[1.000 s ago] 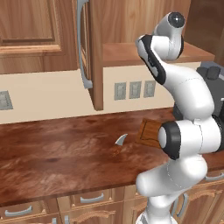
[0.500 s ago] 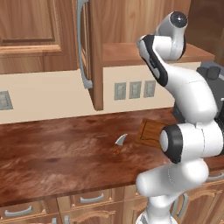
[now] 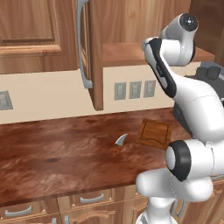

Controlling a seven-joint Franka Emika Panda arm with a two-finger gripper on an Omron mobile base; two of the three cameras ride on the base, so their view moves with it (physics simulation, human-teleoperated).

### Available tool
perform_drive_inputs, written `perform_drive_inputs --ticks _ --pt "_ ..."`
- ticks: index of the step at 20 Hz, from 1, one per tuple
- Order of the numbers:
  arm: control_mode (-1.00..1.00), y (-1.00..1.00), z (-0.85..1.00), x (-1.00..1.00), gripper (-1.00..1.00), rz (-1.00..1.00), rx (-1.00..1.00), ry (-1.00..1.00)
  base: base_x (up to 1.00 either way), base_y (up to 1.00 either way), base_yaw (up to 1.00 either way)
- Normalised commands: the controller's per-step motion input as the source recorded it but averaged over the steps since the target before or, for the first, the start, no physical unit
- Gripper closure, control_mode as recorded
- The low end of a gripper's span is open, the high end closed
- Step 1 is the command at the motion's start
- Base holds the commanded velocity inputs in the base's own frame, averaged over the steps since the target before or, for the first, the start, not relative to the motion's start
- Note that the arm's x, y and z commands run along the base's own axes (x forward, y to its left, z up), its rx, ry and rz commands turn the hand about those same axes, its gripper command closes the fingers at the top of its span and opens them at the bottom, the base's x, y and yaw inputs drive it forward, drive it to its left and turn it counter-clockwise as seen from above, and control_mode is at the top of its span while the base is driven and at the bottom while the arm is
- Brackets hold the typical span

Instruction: Pick the bread, place it on the cutting board, pick the jam, place it on the counter, and close the cabinet.

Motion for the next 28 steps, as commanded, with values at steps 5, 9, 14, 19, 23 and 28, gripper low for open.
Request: perform_drive_inputs --ticks 5,9,14,19,23,28 --pt "-1.00 0.00 0.00 -0.62 1.00 0.00 0.00 0.00 0.00 0.00 0.00" --pt "-1.00 0.00 0.00 -0.66 1.00 0.00 0.00 0.00 0.00 0.00 0.00" --pt "-1.00 0.00 0.00 -0.56 1.00 0.00 0.00 0.03 0.00 0.00 0.00" --pt "-1.00 0.01 -0.12 -0.47 1.00 0.00 0.00 0.05 0.00 0.00 0.00" --pt "-1.00 0.09 -0.25 -0.40 1.00 0.00 0.00 0.06 0.00 0.00 0.00" --pt "-1.00 0.17 -0.41 -0.27 1.00 0.00 0.00 0.03 0.00 0.00 0.00"
